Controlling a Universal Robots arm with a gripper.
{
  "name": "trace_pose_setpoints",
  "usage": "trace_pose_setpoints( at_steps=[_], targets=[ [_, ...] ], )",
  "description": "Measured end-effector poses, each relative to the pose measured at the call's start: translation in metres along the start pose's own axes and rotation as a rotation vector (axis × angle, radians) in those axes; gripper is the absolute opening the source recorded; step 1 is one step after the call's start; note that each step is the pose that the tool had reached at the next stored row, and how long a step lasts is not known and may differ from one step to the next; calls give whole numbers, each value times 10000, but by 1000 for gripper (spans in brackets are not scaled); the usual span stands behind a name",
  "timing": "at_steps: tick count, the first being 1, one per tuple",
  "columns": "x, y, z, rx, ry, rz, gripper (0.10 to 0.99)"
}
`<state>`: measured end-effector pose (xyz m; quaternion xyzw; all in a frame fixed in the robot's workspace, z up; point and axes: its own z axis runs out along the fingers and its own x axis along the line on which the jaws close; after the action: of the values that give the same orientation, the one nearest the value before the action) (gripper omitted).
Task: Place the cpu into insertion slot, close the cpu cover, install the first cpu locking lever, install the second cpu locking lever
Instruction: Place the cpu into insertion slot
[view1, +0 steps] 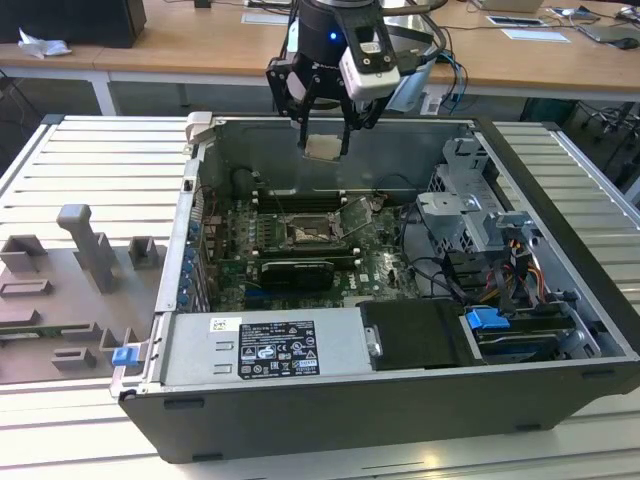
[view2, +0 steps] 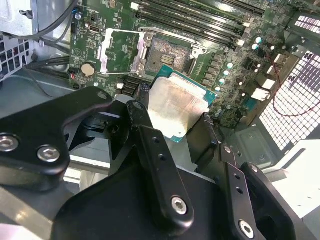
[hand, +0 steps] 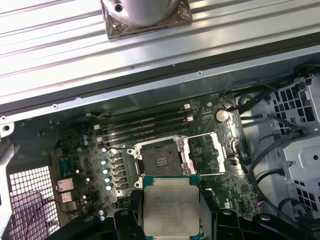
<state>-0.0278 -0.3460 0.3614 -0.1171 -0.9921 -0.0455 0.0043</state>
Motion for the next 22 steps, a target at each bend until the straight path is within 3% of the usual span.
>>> trace_pose_setpoints(
  at_steps=[22],
  targets=[
    [0, 0, 4, -15, -68, 766, 541]
  ],
)
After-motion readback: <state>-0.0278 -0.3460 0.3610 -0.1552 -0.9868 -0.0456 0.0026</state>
